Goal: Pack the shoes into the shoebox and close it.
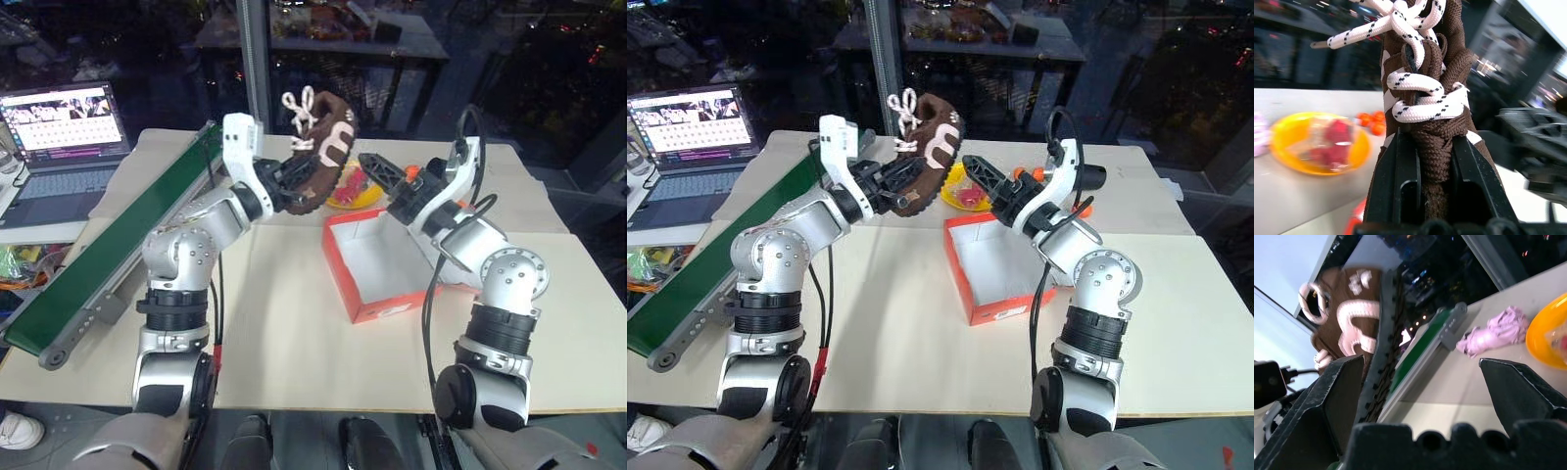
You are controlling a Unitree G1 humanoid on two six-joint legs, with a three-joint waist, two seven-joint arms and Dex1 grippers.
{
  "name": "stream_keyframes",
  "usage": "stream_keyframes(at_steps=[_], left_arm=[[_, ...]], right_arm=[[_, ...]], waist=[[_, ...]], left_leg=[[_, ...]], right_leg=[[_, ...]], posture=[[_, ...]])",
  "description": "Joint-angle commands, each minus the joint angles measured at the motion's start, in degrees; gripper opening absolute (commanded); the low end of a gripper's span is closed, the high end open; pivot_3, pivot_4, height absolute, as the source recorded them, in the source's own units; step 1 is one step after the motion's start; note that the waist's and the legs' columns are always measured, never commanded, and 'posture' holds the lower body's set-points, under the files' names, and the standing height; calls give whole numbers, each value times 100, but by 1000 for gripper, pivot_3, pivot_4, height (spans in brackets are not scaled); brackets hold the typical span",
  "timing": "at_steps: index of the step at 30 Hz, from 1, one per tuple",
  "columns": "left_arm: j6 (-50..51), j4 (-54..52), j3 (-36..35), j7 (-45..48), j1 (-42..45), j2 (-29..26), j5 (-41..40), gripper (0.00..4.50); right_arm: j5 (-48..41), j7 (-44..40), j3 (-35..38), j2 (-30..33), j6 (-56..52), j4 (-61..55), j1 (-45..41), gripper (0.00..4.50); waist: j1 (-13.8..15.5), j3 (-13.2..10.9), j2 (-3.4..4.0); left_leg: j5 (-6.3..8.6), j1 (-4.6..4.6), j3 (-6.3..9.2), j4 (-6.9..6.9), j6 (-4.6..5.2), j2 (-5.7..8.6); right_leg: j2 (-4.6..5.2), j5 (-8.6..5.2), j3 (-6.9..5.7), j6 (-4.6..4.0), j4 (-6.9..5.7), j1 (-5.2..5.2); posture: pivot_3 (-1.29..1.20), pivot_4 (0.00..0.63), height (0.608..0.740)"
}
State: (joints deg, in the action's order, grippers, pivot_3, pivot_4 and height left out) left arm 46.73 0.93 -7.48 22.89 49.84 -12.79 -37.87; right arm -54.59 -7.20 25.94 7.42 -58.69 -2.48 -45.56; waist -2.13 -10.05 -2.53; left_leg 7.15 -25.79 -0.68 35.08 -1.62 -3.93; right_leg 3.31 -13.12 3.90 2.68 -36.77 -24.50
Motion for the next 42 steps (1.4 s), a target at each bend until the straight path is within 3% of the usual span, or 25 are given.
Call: stream_keyframes(at_steps=[1, 6, 7, 16, 18, 19, 23, 27, 31, 36, 42], left_arm=[[79, -301, 246, 160, 218, 235, -160, 191], [118, -282, 327, 152, 235, 372, -149, 191], [117, -260, 340, 138, 244, 404, -139, 188], [90, -101, 198, 105, 372, 335, -99, 188], [59, -48, 13, -45, 397, 373, -168, 1155], [73, 0, -124, -98, 435, 392, -263, 1345], [16, 75, -319, -83, 560, 74, -169, 2912], [-173, 382, -779, -118, 564, -634, 18, 4432], [-195, 182, -719, 105, 50, -1294, 250, 4500], [-39, -429, -626, 17, -412, -1247, 150, 4500], [92, -918, -569, -192, -710, -1119, 105, 4500]], right_arm=[[-446, 197, 122, 24, 3, -157, -274, 4500], [-533, 341, 58, 85, 81, -147, -270, 4500], [-514, 370, 54, 90, 108, -150, -259, 3988], [-614, 627, 123, 122, 435, -146, -302, 1237], [-598, 660, 114, 156, 521, -110, -328, 819], [-589, 674, 117, 170, 563, -90, -344, 701], [-502, 674, 82, 331, 705, -14, -400, 568], [362, 141, -520, 1395, 717, 127, -456, 564], [1447, -818, -1696, 2683, 620, 674, -459, 556], [2312, -1928, -2577, 3093, 1106, 1406, -279, 556], [3103, -2601, -3071, 3047, 1698, 2222, -231, 556]], waist=[[-15, 0, 0], [-37, -1, 1], [-40, -1, 2], [-34, -1, 2], [-38, -2, 2], [-37, -2, 3], [-38, -3, 4], [-35, -7, 12], [-43, -14, 22], [-32, -15, 21], [-11, -15, 21]], left_leg=[[-1, 0, 0, 0, 1, 0], [-1, -2, 0, 1, 2, 1], [-1, -2, 0, 1, 2, 0], [-1, -3, 2, 1, 3, 1], [-1, -3, 2, 0, 3, 1], [-1, -3, 2, 0, 3, 1], [-1, -4, 2, 0, 3, 1], [-1, -4, 1, -1, 3, 3], [-1, -3, -4, -12, 3, 3], [0, -7, -4, -22, 3, 2], [0, -34, -2, -12, 3, 8]], right_leg=[[0, 0, 0, 0, 0, 0], [0, 0, 0, 1, 3, 1], [0, 0, 0, 1, 2, 0], [0, -1, 0, 2, 4, 1], [0, -1, 0, 2, 5, 1], [0, -1, 0, 2, 5, 0], [0, -1, 0, 2, 5, 0], [1, -2, 0, 4, 8, -1], [2, -4, 5, 3, 13, -6], [2, -5, 3, 0, 33, -5], [6, 11, 3, 19, 66, -6]], posture=[[0, 150, 740], [0, 150, 740], [0, 150, 740], [0, 150, 740], [0, 150, 740], [0, 150, 740], [0, 150, 740], [0, 150, 740], [0, 150, 740], [0, 150, 740], [0, 150, 740]])
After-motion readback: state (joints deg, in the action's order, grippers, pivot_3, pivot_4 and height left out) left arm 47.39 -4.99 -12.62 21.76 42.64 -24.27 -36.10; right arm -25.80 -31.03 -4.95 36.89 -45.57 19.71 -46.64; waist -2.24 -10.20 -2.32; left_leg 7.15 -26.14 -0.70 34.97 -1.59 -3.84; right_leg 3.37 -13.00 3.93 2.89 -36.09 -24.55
